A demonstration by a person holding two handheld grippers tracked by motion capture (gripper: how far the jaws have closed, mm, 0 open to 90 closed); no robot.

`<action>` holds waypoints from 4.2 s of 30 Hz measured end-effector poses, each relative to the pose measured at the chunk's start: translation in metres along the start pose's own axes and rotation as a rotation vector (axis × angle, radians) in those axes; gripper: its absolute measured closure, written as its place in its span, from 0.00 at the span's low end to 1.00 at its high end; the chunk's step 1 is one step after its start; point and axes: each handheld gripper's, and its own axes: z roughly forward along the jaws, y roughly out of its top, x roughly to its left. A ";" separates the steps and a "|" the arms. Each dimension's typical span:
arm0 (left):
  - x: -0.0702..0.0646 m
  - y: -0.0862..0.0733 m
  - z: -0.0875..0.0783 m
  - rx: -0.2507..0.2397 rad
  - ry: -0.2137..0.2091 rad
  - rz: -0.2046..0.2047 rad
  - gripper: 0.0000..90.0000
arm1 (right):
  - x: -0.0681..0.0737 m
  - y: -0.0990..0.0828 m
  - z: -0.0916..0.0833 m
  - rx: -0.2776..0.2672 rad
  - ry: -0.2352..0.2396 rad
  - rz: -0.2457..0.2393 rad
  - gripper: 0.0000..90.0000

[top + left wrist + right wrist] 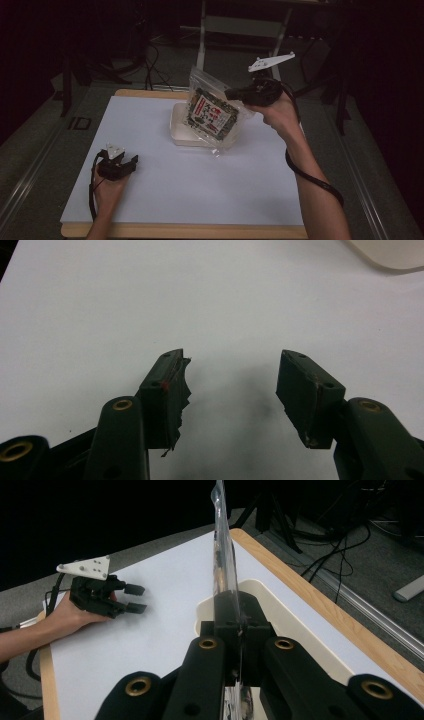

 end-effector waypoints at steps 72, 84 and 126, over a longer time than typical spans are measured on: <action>0.000 0.000 0.001 0.005 -0.008 0.001 0.50 | -0.025 0.011 0.065 -0.022 0.030 0.097 1.00; 0.000 0.000 0.001 0.003 -0.006 0.005 0.50 | -0.027 -0.003 0.085 0.004 0.056 0.144 1.00; -0.001 0.001 0.002 0.010 0.000 0.011 0.49 | -0.039 -0.004 0.103 -0.027 -0.130 0.157 0.98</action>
